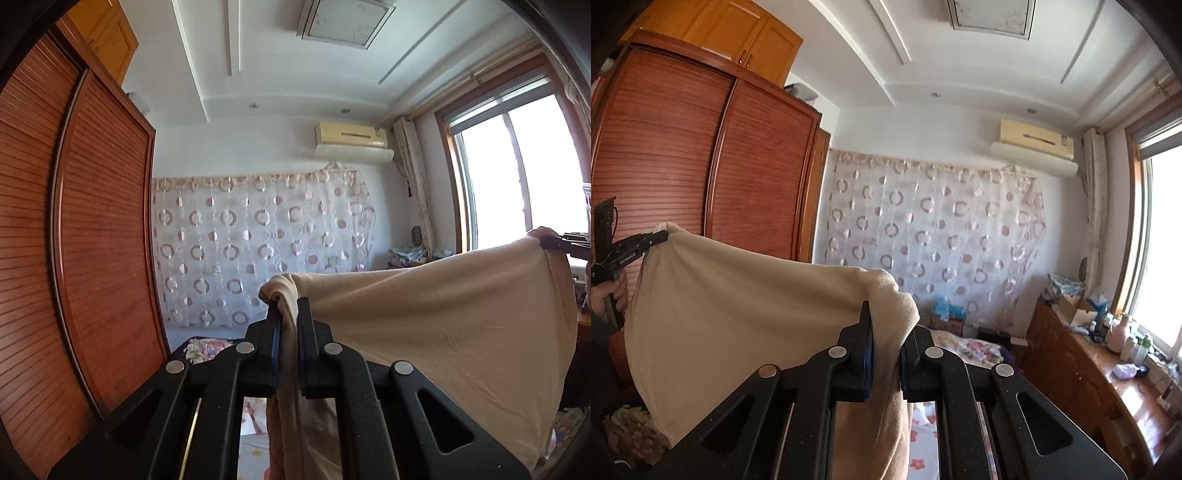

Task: Fold small clothes
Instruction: 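Lift the shirt high with both tools, holding it stretched between them, then lower the held shirt onto the bed and open both tools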

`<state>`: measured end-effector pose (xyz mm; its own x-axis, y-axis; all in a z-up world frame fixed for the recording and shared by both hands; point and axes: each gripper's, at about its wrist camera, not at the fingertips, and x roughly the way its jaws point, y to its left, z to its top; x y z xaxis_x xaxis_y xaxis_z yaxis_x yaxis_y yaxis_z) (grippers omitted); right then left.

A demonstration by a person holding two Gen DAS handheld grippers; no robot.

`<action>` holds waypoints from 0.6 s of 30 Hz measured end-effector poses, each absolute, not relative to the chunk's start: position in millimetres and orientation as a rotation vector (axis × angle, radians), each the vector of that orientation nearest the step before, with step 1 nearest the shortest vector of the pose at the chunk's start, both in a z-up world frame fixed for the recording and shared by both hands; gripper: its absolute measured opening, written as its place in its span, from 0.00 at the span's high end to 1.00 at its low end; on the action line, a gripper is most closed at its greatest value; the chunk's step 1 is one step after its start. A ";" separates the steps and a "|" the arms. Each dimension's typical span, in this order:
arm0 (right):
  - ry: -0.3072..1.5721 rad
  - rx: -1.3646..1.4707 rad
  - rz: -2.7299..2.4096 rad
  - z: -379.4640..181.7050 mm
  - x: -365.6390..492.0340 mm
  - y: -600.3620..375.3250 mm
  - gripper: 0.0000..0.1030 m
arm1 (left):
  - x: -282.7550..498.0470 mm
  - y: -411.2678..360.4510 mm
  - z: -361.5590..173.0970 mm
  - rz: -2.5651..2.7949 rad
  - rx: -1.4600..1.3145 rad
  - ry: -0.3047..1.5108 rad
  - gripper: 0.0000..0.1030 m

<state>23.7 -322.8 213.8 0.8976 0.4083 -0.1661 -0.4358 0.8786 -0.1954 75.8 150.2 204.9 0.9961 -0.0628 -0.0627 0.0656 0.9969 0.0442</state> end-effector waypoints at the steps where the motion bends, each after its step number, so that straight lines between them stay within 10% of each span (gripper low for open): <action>1: 0.151 -0.234 0.432 200.0 44.8 -318.4 0.90 | 96.5 149.6 189.9 -0.053 0.051 0.095 0.92; 18: 0.505 -0.244 0.386 88.9 314.0 -238.5 0.90 | 313.1 137.4 25.3 -0.015 0.059 0.476 0.92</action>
